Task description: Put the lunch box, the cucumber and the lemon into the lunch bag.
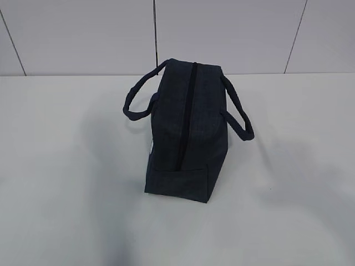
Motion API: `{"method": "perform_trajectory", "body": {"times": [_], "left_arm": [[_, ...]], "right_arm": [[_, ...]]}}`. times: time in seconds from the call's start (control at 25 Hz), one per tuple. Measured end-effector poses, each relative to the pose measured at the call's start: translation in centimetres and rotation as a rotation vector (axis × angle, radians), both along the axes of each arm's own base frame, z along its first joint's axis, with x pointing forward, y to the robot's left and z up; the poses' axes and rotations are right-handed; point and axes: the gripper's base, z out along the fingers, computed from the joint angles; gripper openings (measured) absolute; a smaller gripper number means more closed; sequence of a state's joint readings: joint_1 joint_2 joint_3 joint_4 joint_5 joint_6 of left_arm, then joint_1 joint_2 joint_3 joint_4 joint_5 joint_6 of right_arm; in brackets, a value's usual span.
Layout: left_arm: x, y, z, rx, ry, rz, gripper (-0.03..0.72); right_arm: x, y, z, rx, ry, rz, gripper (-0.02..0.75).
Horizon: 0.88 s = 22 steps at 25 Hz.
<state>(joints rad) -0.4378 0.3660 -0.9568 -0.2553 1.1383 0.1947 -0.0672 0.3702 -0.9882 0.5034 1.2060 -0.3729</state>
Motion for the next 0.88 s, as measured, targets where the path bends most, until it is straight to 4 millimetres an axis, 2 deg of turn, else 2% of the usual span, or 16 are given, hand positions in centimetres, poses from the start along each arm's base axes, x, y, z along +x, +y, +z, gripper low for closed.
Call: {"method": "perform_trajectory", "body": {"times": [0.24, 0.44, 0.6, 0.76, 0.88], "left_arm": [[-2.2, 1.0, -4.6, 0.014, 0.022, -0.009, 0.326], [-3.2, 1.9, -6.9, 0.028, -0.016, 0.029, 0.307], [-3.4, 2.6, -7.9, 0.022, -0.023, 0.1, 0.292], [-2.6, 3.0, -9.2, 0.045, 0.02, 0.191, 0.289], [-2.0, 3.1, -10.2, 0.075, 0.052, 0.221, 0.288]], "right_arm": [[-1.2, 0.1, -4.1, 0.001, 0.046, 0.002, 0.239], [-1.6, -0.2, -7.7, -0.012, 0.111, -0.029, 0.239], [-1.6, -0.8, -10.1, -0.055, 0.156, -0.084, 0.238], [-1.4, -1.7, -12.3, -0.116, 0.2, -0.165, 0.238], [-1.5, -2.2, -13.2, -0.136, 0.201, -0.217, 0.238]]}}
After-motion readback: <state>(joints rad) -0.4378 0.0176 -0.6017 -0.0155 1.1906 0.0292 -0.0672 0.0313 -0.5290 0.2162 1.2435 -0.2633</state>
